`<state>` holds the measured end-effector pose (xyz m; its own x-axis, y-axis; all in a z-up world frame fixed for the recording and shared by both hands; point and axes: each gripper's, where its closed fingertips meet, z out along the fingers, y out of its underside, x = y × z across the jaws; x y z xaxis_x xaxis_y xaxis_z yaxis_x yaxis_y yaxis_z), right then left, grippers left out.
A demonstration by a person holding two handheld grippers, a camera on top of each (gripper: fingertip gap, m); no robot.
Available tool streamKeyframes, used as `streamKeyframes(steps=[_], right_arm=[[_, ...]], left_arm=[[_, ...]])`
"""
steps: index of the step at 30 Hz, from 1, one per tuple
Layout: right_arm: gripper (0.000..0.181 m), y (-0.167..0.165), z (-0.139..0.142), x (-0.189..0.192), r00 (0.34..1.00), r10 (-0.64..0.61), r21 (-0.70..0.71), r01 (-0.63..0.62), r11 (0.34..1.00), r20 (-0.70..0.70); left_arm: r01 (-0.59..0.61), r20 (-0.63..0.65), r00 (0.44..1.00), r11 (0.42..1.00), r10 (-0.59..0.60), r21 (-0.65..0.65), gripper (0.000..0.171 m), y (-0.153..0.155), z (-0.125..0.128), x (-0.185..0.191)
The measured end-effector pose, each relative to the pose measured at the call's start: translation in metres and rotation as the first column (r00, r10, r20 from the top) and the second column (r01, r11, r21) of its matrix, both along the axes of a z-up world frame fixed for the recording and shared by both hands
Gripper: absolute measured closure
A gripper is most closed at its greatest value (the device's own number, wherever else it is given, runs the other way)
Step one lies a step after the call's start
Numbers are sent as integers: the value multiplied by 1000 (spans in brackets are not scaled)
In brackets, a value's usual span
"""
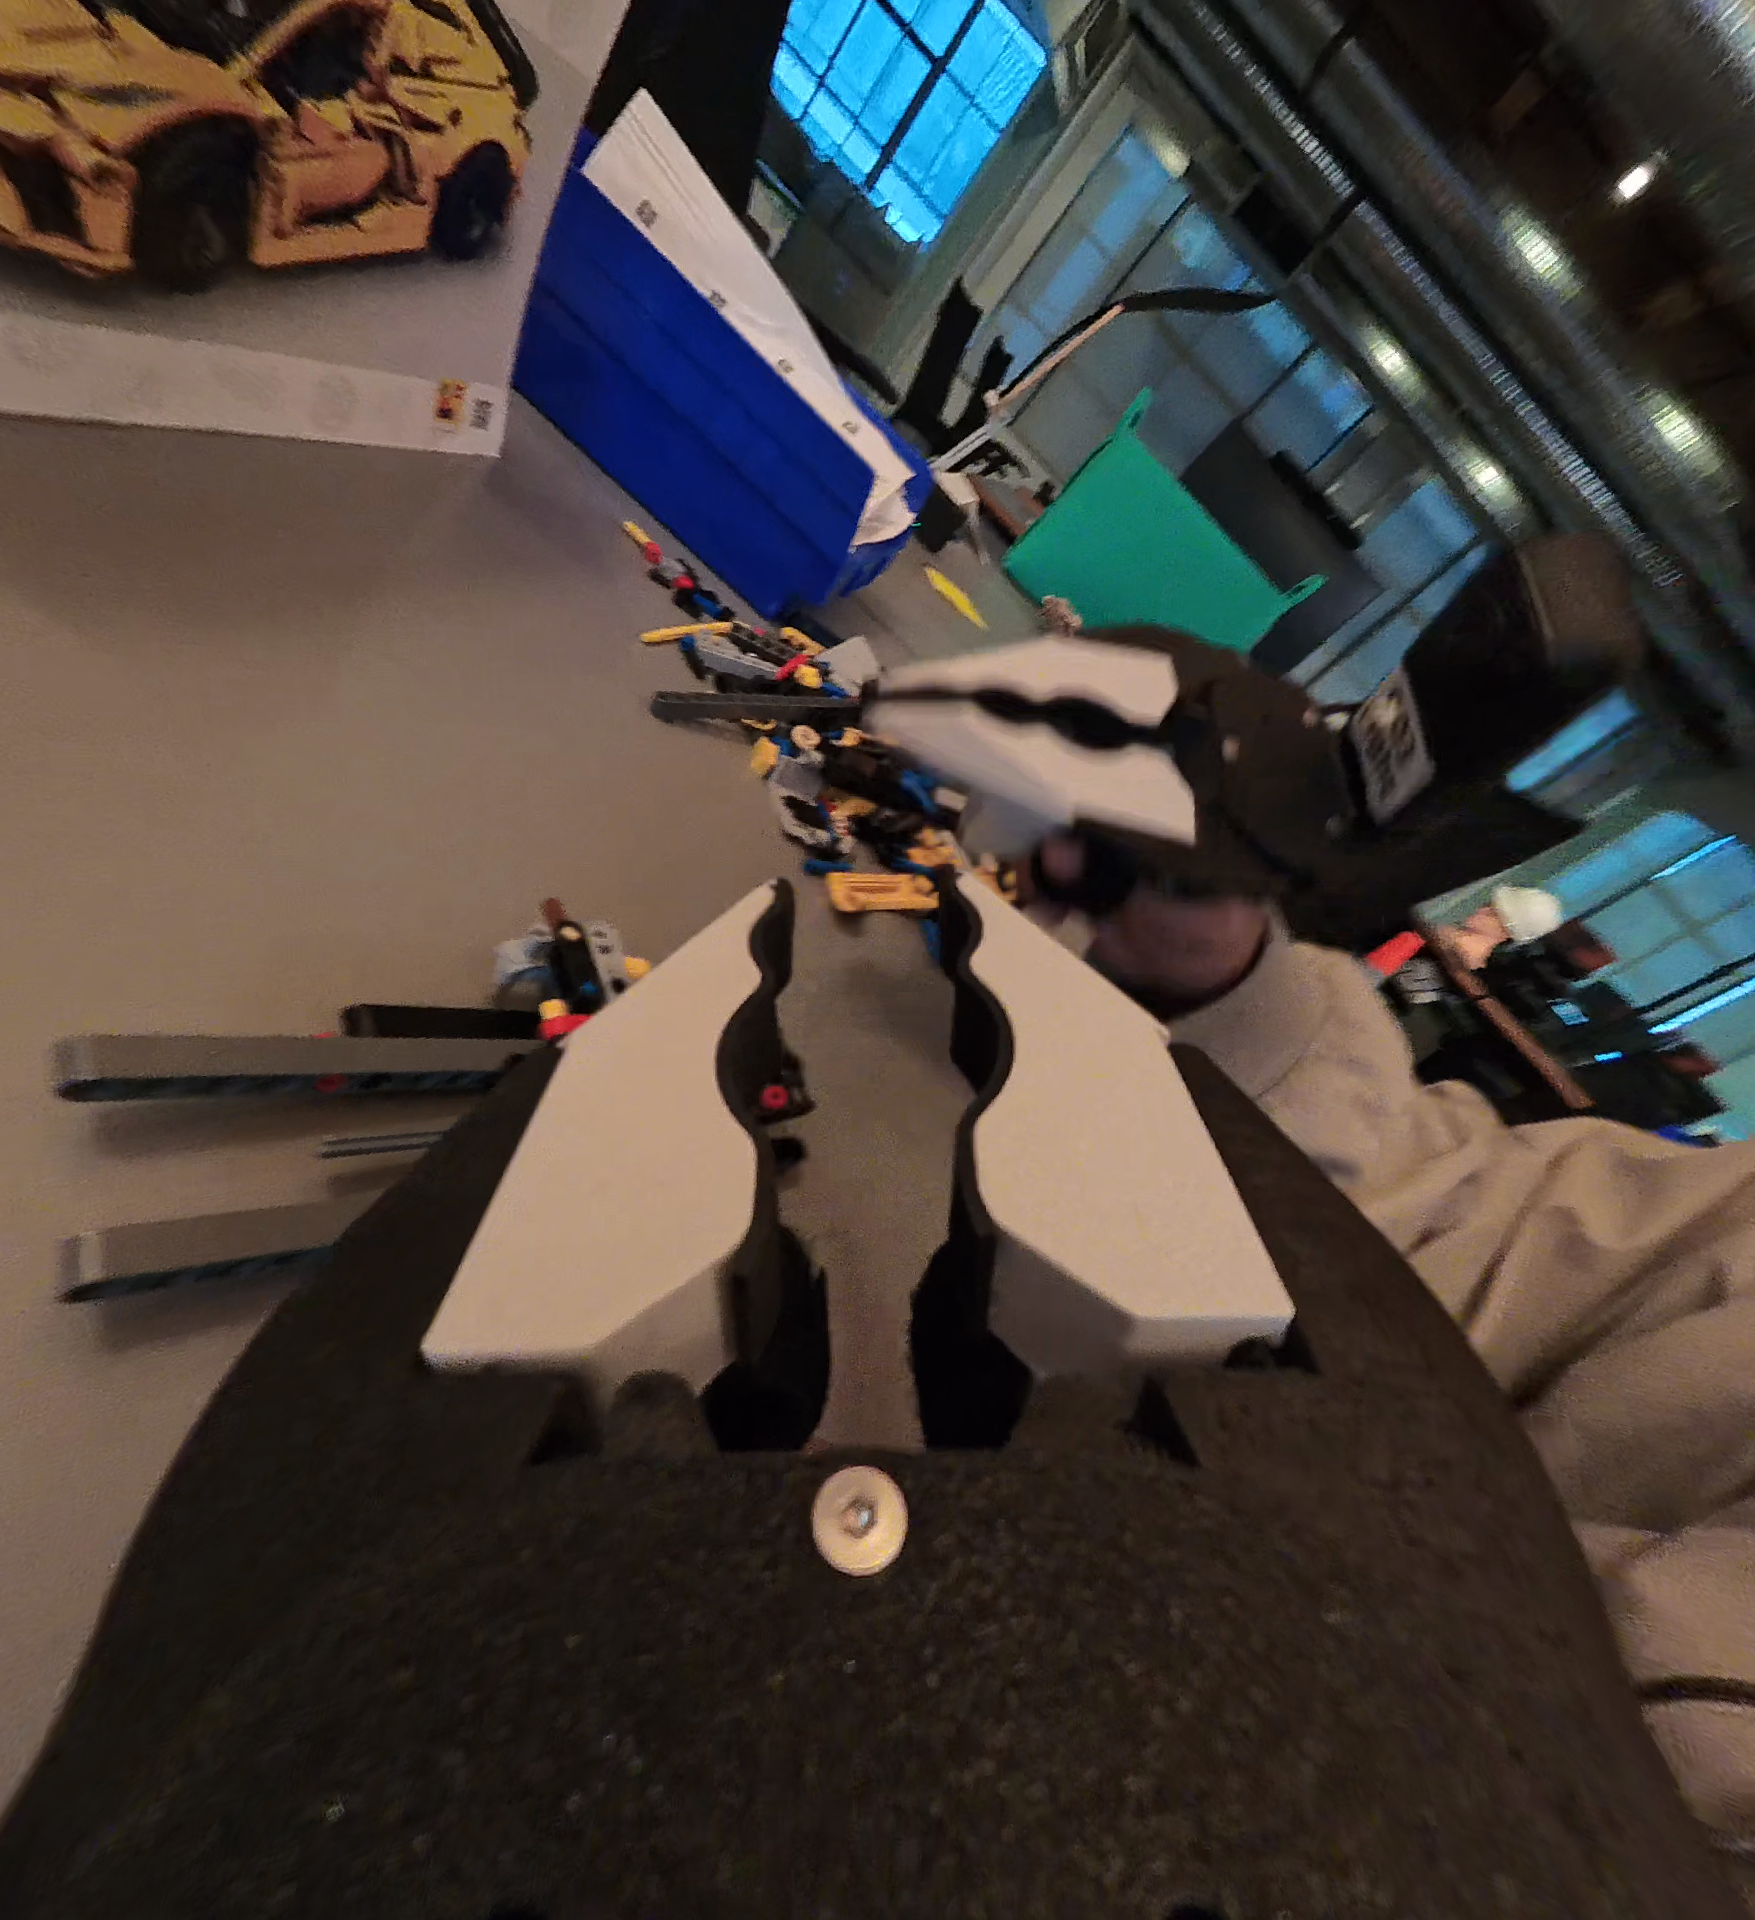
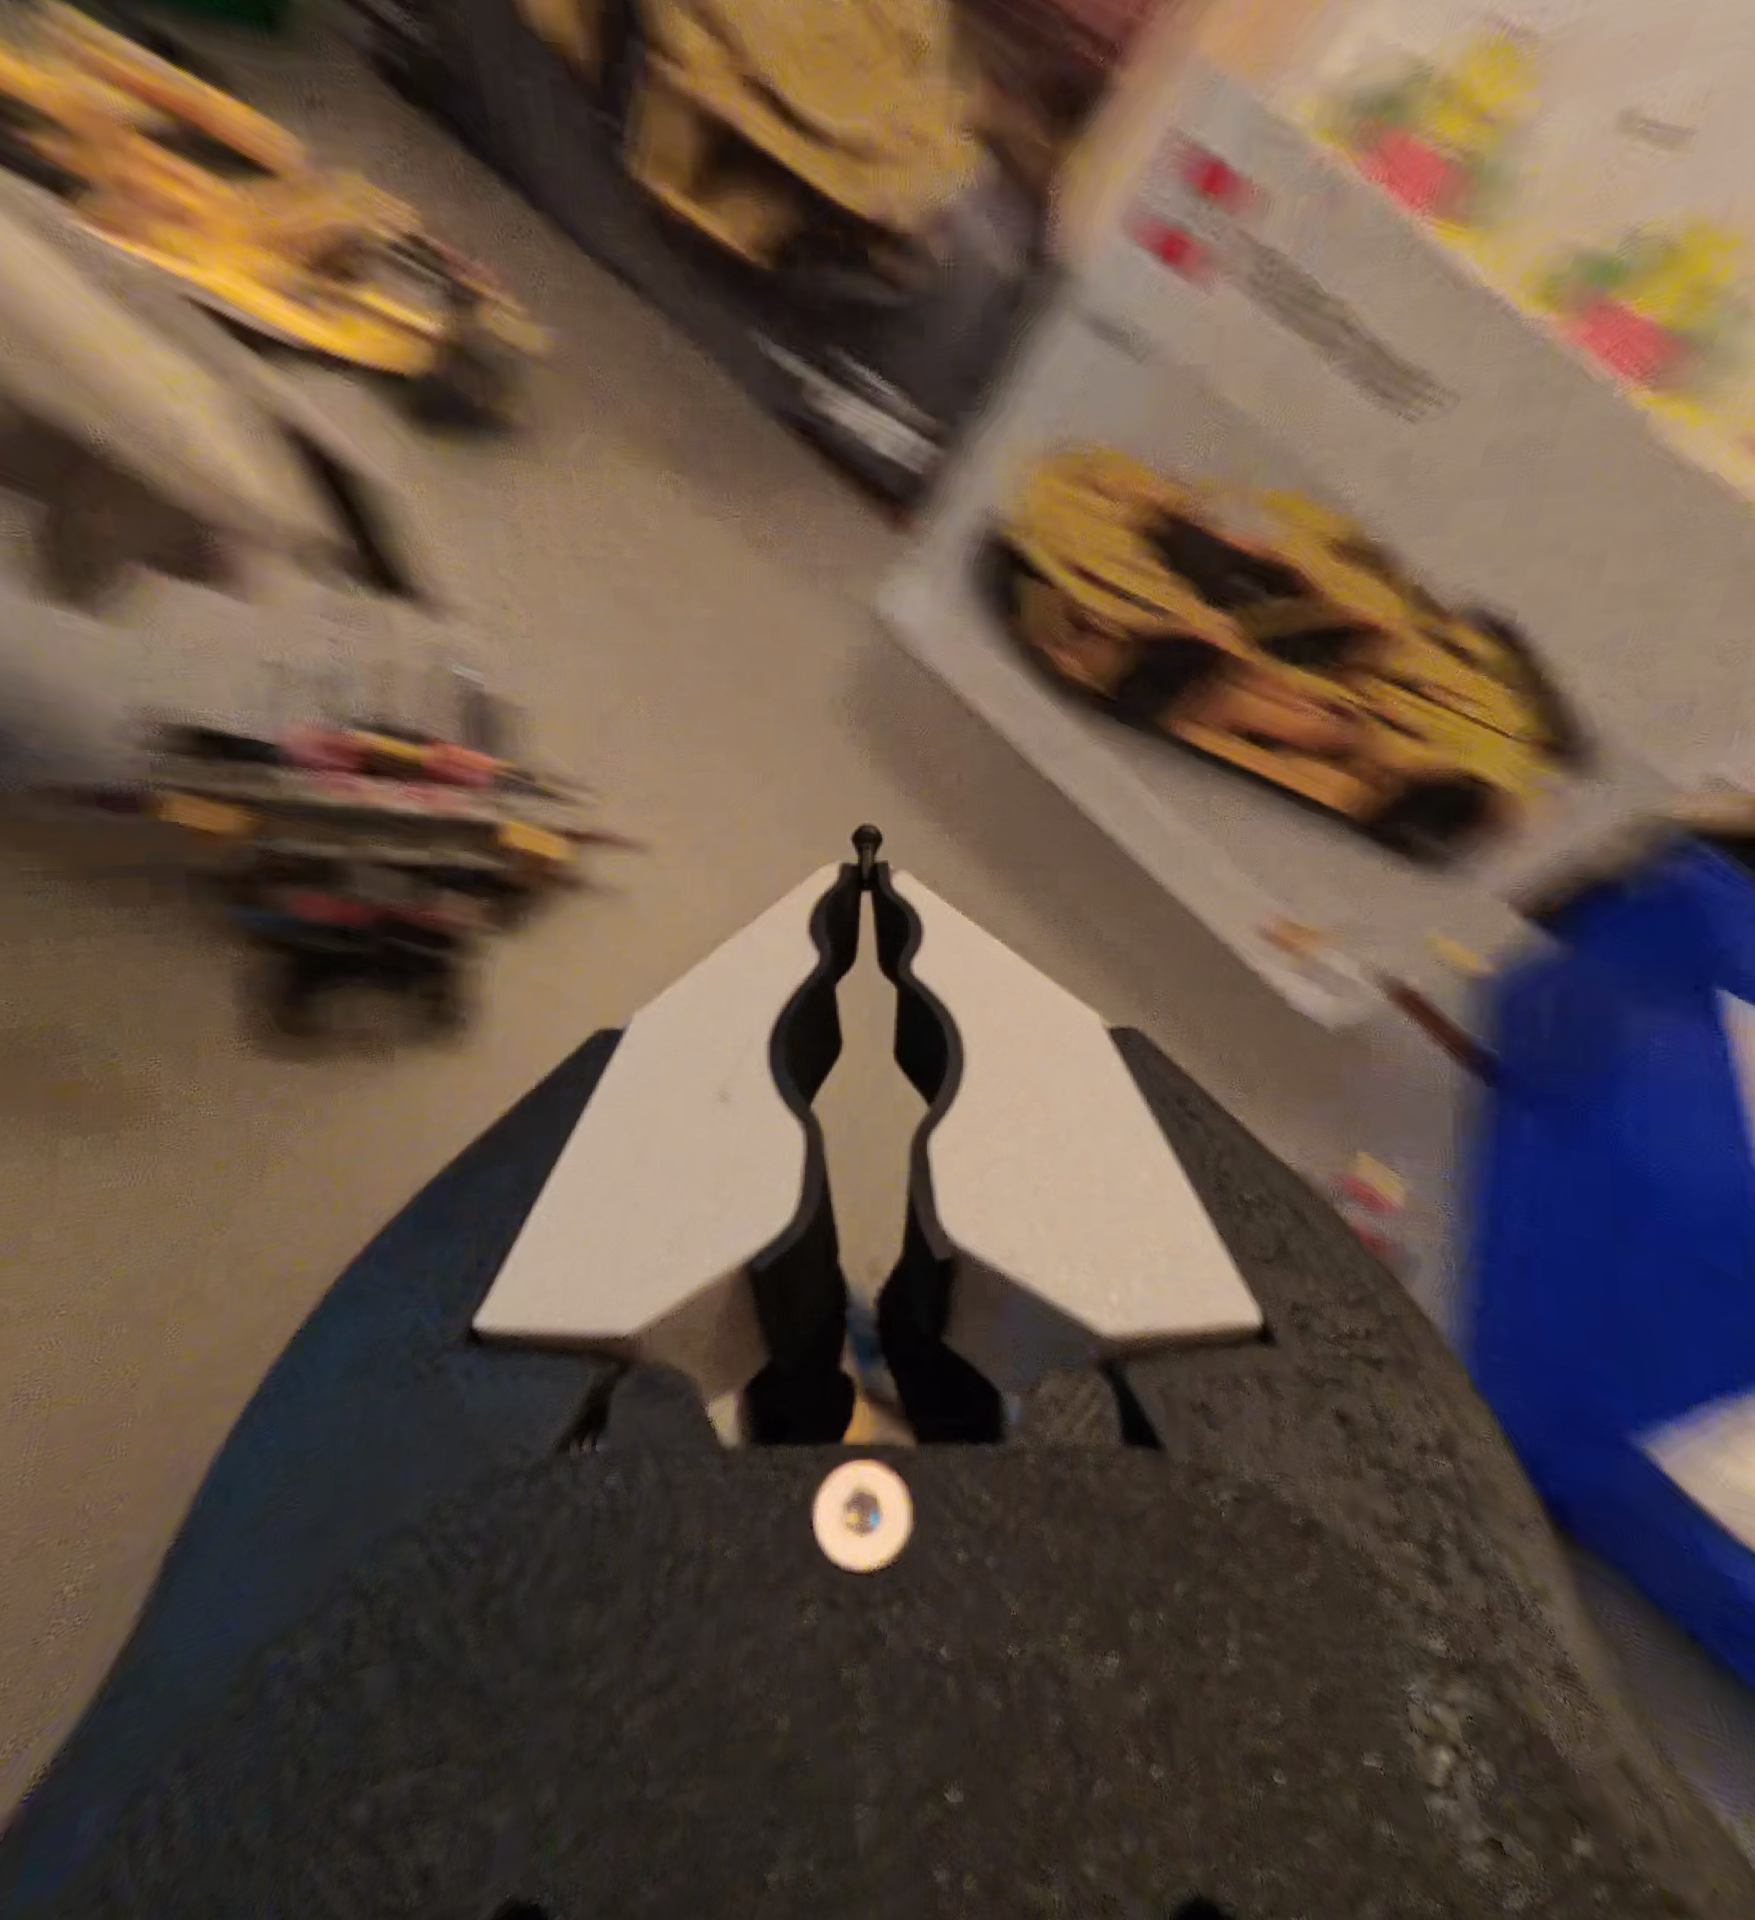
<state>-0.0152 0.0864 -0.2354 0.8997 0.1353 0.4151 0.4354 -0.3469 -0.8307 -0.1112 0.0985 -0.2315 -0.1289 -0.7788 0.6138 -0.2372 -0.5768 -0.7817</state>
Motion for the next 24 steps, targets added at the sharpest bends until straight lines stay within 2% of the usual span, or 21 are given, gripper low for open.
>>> streamKeyframes(steps=[2,4,6,8,10,12,14,16,18,20,22,24], right_arm=[[180,-22,-5,76,978,-201,-89,206,975,63],[180,-57,-21,121,953,-303,-237,297,925,9],[180,-83,-27,135,946,-311,-297,274,915,-87],[179,-104,-40,146,939,-330,-375,274,886,-93],[177,-110,-44,157,933,-348,-367,293,883,-91],[173,-108,-40,158,930,-340,-345,276,897,-140],[167,-108,-34,160,927,-336,-338,266,903,-168],[168,-108,-21,164,925,-344,-297,287,911,-162],[168,-97,-4,139,931,-260,-240,199,950,-256],[166,-74,7,81,918,-77,-179,6,984,-390],[162,-52,-2,14,890,96,-166,-187,968,-446],[163,-32,-25,-35,876,161,-205,-279,938,-454]], left_arm=[[-42,-48,998,989,49,142,143,8,-8,-1],[-68,-109,988,949,107,309,142,13,-19,-1],[-61,-146,980,895,139,442,141,12,-27,0],[-52,-159,974,849,159,526,142,10,-30,2],[-11,-182,975,839,131,544,142,2,-35,3],[54,-209,976,853,65,518,141,-11,-40,3],[106,-220,975,856,9,506,138,-23,-43,3],[123,-207,978,833,-11,539,137,-32,-41,5],[125,-239,970,783,32,609,137,-31,-49,6],[146,-276,959,732,59,666,137,-30,-58,5],[152,-297,951,713,82,685,139,-28,-63,5],[163,-310,947,711,80,684,144,-28,-68,5]])
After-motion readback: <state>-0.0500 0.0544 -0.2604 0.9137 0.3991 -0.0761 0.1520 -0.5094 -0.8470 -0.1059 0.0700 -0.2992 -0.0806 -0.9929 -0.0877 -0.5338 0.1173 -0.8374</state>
